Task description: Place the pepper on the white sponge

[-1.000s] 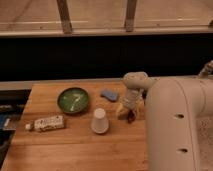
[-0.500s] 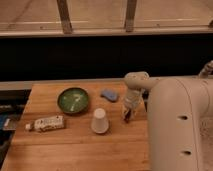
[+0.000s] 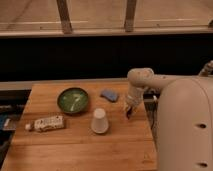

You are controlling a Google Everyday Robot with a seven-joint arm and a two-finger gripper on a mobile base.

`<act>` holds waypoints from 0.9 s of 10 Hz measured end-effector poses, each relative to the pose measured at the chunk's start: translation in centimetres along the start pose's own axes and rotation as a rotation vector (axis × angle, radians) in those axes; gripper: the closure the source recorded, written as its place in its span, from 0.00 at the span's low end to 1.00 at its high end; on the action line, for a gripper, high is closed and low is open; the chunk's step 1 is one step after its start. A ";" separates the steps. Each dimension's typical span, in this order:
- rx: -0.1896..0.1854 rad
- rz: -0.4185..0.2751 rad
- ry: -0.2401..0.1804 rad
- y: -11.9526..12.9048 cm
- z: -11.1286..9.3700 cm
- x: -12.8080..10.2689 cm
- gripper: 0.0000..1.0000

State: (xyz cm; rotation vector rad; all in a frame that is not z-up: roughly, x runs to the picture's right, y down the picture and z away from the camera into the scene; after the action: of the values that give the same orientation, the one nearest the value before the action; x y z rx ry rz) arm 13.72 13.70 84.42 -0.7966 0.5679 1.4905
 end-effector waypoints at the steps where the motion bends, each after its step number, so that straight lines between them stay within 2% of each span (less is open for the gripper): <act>1: -0.006 -0.025 -0.018 0.8 -0.8 -0.2 0.88; 4: -0.016 -0.106 -0.053 4.1 -2.2 -1.9 0.88; 9: -0.045 -0.236 -0.066 10.2 -2.3 -5.7 0.88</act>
State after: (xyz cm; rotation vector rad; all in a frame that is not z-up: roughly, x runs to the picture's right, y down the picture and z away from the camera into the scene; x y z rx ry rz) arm 3.81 7.42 86.18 -0.8168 0.3779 1.3106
